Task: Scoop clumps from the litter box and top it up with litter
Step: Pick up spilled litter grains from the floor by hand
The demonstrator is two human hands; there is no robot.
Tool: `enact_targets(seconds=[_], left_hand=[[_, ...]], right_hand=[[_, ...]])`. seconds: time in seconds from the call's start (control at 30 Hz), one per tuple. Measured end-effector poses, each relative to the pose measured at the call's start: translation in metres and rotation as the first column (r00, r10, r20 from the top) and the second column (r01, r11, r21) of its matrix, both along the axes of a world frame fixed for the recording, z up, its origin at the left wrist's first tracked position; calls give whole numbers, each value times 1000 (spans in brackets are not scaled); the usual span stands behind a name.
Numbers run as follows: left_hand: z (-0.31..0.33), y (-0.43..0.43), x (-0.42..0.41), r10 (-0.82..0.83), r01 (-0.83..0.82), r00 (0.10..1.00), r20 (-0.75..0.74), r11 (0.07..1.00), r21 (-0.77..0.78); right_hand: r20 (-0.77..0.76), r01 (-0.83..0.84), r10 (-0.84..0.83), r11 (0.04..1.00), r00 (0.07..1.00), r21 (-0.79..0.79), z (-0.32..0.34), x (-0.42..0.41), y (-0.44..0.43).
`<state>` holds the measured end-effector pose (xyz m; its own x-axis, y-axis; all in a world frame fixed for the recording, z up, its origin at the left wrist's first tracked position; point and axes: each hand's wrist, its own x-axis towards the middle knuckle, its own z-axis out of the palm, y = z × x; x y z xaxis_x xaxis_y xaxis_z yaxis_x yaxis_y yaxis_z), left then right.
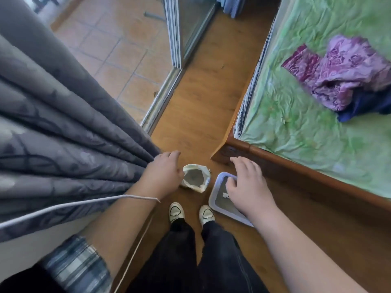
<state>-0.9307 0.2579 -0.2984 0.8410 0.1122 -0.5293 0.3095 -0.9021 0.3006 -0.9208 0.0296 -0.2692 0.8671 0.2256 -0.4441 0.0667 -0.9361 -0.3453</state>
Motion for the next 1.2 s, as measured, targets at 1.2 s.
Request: enact_targets(seconds=[1.2], left_hand=[[-547, -9, 28, 452, -429, 854, -259, 892, 141]], right_hand=[[-286, 329, -356, 934, 890, -137, -570, 74, 12]])
